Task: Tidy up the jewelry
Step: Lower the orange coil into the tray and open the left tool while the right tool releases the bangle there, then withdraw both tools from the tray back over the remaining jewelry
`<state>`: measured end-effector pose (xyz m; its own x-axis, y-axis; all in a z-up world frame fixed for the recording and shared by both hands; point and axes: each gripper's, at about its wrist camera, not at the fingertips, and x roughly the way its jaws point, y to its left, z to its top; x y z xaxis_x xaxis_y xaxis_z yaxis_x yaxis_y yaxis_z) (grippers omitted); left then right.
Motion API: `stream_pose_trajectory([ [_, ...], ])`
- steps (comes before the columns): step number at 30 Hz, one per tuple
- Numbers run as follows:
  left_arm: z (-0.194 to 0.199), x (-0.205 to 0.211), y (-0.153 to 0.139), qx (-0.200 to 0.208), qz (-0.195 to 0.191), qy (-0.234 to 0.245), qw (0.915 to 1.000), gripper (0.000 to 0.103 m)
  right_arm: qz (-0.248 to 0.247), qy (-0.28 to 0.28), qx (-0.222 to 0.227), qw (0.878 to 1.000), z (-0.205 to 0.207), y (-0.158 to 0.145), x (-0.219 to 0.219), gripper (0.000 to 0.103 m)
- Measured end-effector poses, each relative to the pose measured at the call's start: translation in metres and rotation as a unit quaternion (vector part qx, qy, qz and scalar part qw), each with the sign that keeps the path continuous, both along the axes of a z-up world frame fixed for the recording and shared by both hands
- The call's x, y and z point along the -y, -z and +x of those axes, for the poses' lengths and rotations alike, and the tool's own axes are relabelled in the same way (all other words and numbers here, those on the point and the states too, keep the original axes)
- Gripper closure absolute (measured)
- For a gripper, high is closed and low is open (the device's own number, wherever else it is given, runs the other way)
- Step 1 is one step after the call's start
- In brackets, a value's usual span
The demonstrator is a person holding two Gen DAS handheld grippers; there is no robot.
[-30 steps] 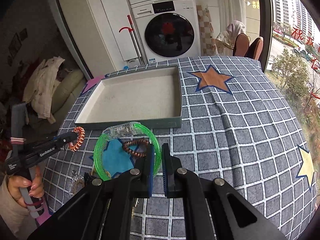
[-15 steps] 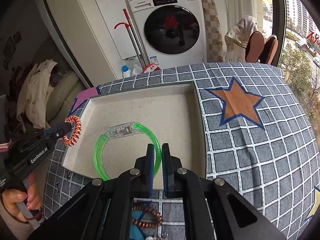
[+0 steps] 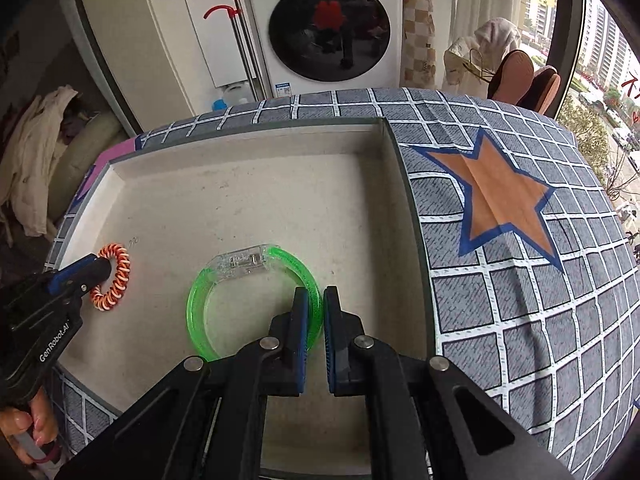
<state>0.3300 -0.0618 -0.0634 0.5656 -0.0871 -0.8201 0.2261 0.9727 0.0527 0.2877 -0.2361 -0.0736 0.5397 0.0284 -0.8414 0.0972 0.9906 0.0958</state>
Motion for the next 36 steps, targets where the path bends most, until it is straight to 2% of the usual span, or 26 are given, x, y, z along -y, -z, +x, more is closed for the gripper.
stream_pose_trajectory([
  [5,-0.002,0.006,0.000,0.016,0.025,0.004,0.9995,0.072,-0.021,-0.009,0.003,1.000,-0.002,-0.001,-0.006,0.091],
  [7,-0.001,0.006,-0.001,0.014,0.028,0.000,0.9995,0.071,-0.007,-0.011,0.002,1.000,-0.003,-0.002,-0.007,0.077],
  [8,0.000,0.006,-0.002,0.011,0.026,-0.003,0.9996,0.071,-0.003,-0.008,0.001,1.000,-0.003,-0.003,-0.006,0.061],
  [9,0.000,0.005,-0.002,0.008,0.023,-0.006,0.9997,0.071,0.004,-0.005,0.005,1.000,-0.005,-0.005,-0.004,0.055],
  [11,0.001,0.003,-0.003,0.005,0.016,-0.010,0.9998,0.070,0.019,-0.006,0.016,1.000,-0.008,-0.012,-0.003,0.055],
  [12,0.000,0.002,-0.004,0.006,0.016,-0.013,0.9998,0.061,0.025,-0.006,0.022,0.999,-0.011,-0.016,-0.002,0.055],
  [13,-0.001,0.001,-0.005,0.010,0.015,-0.016,0.9997,0.020,0.030,-0.005,0.029,0.999,-0.014,-0.019,-0.001,0.055],
  [14,-0.004,-0.001,-0.008,0.021,0.015,-0.023,0.9994,0.000,0.033,-0.003,0.035,0.999,-0.017,-0.023,-0.001,0.055],
  [15,-0.007,-0.003,-0.011,0.030,0.003,-0.018,0.9994,0.000,0.036,-0.003,0.041,0.999,-0.021,-0.027,0.000,0.054],
  [20,-0.014,-0.001,-0.025,0.043,0.008,-0.019,0.9989,0.000,0.048,0.001,0.063,0.997,-0.038,-0.044,-0.001,0.051],
  [22,-0.020,-0.004,-0.032,0.050,0.000,-0.022,0.9985,0.000,0.053,0.003,0.070,0.996,-0.045,-0.050,-0.001,0.046],
  [28,-0.048,-0.015,-0.059,0.075,-0.015,-0.026,0.9967,0.000,0.077,0.002,0.090,0.993,-0.078,-0.065,-0.004,0.022],
  [34,-0.080,-0.021,-0.076,0.073,-0.019,-0.017,0.9970,0.000,0.097,0.009,0.110,0.989,-0.121,-0.078,-0.006,0.017],
  [36,-0.092,-0.024,-0.081,0.076,-0.016,-0.015,0.9969,0.000,0.101,0.012,0.117,0.988,-0.135,-0.083,-0.008,0.011],
])
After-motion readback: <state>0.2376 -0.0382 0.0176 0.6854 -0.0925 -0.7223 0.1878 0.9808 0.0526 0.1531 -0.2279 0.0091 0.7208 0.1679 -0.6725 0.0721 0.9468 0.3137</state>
